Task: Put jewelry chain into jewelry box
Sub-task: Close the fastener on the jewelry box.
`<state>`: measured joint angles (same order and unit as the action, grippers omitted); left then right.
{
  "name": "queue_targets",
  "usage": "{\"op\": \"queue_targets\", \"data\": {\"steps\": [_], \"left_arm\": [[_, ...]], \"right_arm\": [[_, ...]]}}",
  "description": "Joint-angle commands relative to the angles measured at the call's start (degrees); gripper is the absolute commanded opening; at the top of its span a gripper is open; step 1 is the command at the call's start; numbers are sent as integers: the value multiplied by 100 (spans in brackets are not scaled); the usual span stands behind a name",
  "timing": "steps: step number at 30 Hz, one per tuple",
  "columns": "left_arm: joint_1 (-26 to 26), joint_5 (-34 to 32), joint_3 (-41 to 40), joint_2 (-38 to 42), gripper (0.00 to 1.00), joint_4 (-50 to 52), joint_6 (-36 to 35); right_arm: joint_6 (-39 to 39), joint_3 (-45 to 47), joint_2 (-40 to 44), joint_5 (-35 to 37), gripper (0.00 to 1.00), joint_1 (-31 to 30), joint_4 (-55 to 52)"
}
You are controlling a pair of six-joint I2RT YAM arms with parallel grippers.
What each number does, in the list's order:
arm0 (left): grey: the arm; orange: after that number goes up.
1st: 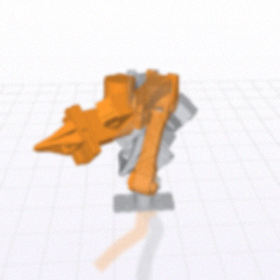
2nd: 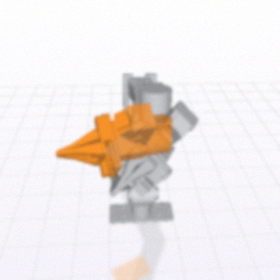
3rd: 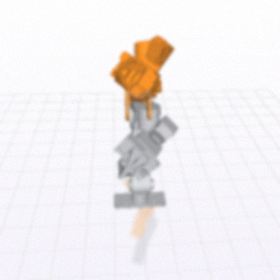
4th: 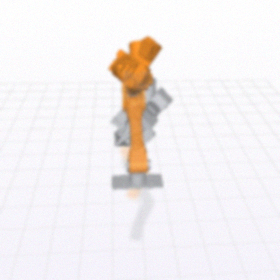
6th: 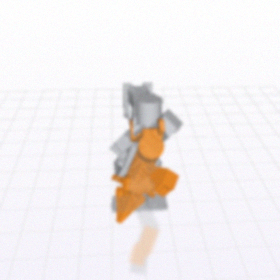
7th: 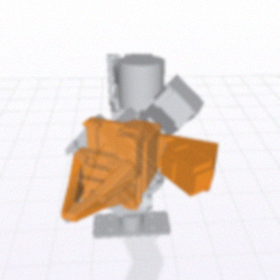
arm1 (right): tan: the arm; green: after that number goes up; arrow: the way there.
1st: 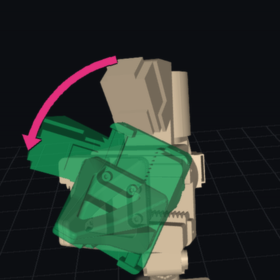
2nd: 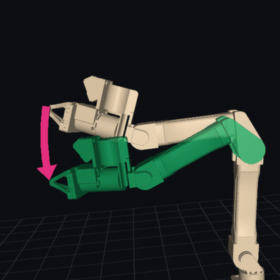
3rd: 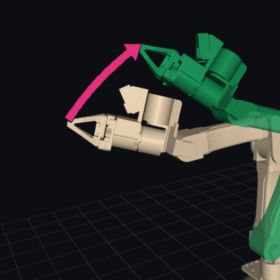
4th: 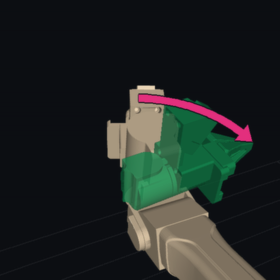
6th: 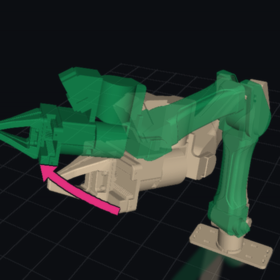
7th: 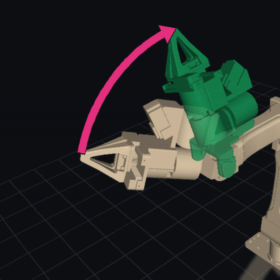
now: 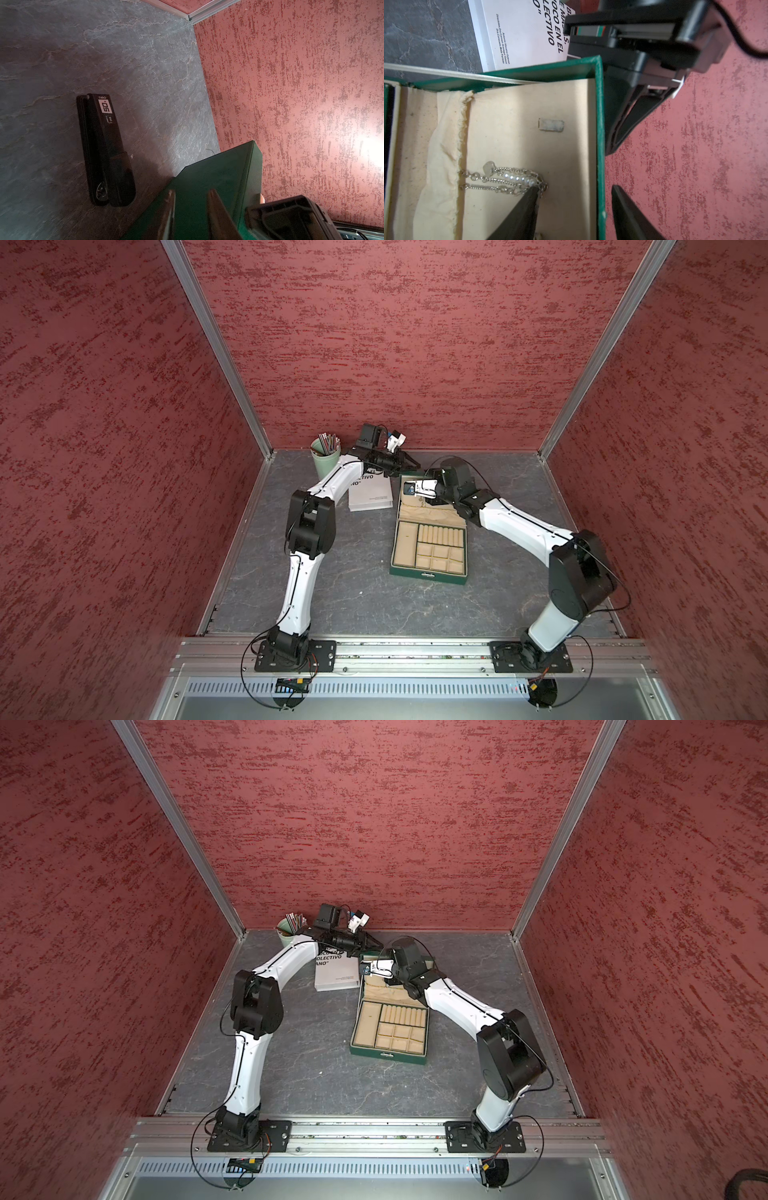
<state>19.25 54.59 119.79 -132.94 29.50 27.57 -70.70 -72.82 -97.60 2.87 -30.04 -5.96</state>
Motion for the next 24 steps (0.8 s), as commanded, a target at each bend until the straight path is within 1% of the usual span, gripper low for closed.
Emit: {"op": "queue_targets", "data": {"steps": [1, 4, 8, 12, 20, 24], "left_arm": [[27, 26, -105, 129, 28, 314, -191], [30, 37, -104, 134, 29, 319, -196], [34, 34, -105, 135, 28, 329, -208], [32, 39, -106, 129, 29, 331, -207], [35, 48, -113, 146, 28, 320, -206], [29, 49, -113, 146, 28, 322, -208]], "right_arm": [[109, -234, 4, -94, 51, 64, -43], [115, -232, -5, -125, 43, 61, -79], [116, -231, -13, -153, 37, 58, -119], [80, -217, -15, -164, 35, 62, -150], [24, -107, -24, -152, 35, 60, -142], [2, -62, -74, -125, 30, 62, -125]]}}
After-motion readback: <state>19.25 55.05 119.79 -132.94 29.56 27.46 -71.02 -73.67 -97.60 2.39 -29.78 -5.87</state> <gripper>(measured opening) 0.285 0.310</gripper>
